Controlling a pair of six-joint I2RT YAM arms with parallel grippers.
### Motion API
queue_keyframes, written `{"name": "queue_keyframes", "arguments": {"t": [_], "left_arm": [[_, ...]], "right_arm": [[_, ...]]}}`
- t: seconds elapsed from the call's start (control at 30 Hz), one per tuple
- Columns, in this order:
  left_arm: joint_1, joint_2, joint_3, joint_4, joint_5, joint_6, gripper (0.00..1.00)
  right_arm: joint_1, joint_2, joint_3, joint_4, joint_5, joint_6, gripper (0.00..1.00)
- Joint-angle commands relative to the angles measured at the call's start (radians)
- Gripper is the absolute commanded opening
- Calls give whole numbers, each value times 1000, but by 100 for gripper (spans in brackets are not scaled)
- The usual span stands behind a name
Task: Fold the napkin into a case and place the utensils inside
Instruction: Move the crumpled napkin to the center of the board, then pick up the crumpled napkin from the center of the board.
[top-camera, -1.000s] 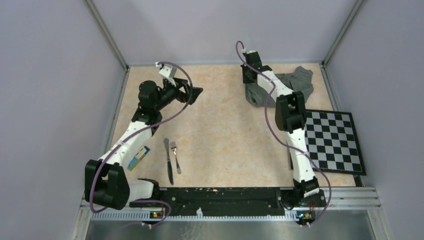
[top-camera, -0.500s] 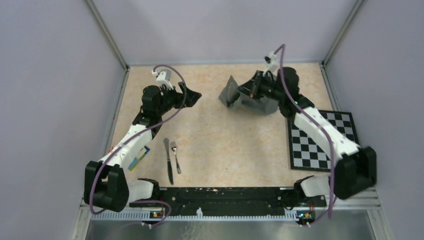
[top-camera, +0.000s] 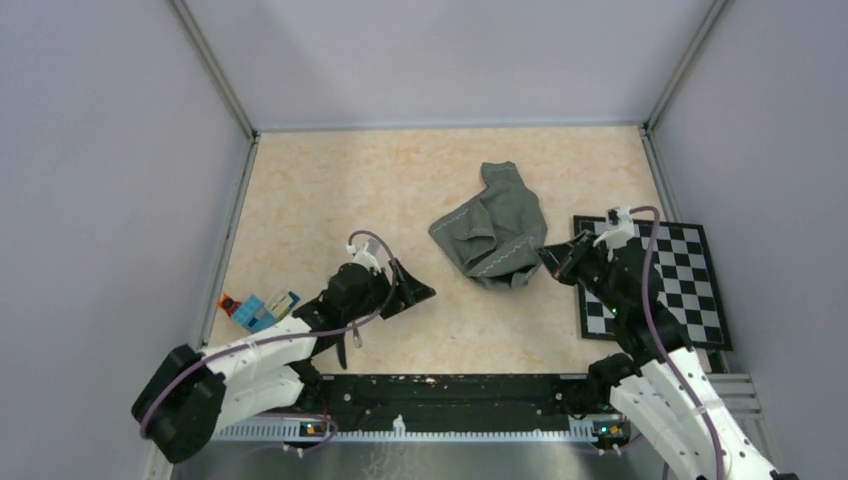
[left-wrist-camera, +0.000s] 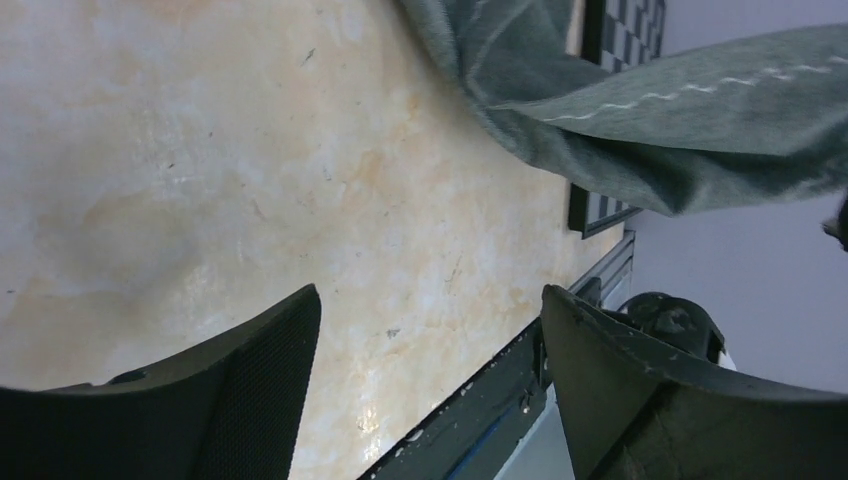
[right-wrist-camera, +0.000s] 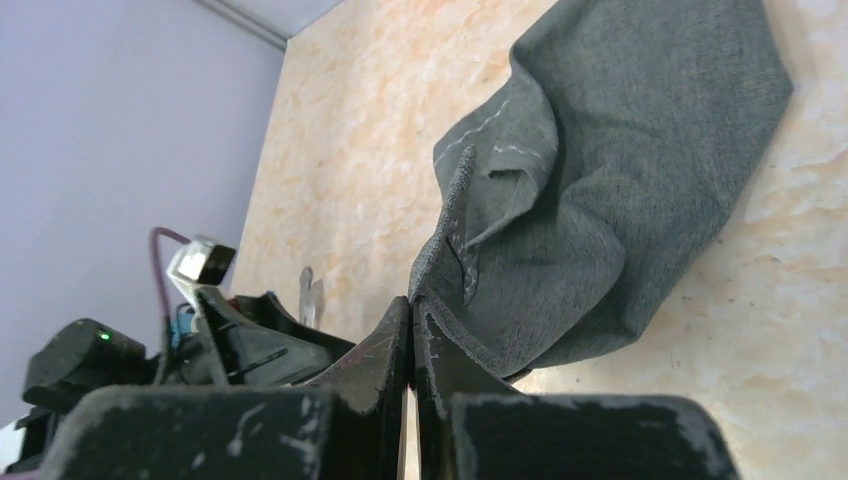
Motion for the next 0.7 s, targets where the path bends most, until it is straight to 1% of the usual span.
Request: {"name": "queue_keyframes", "arguments": {"t": [0.0,0.03,0.1,0.2,0.3,0.37,0.47,0.53,0.57,0.67], "left_arm": [[-91,148,-31,217,-198,-231,82],[-114,192,-9,249,-235,-235,81],[-143,294,74,236,-276,-224,82],[-145,450,178,249,-282,-250,88],[-145,588,251,280,-322,-298,89],[-144,688,293,336,-338,-338,88],[-143,833,351,433,-315,-395,90],[-140,925,407,460,-279,-420,91],[-141,963,434,456,-274,-426,87],[-139,1044,477,471,-268,-443,65]], "right_arm": [[-6,-107,8,-61,81,38,0],[-6,-126,16,-70,75,38,0],[-6,-158,35,-85,58,35,0],[-6,-174,58,-109,20,22,0],[-6,-197,64,-111,-20,33,0],[-5,-207,75,-118,-28,34,0],[-3,-205,97,-130,-33,14,0],[2,-194,114,-136,-32,2,0],[4,-186,124,-140,-33,-4,0],[7,-158,158,-147,-44,-21,0]]}}
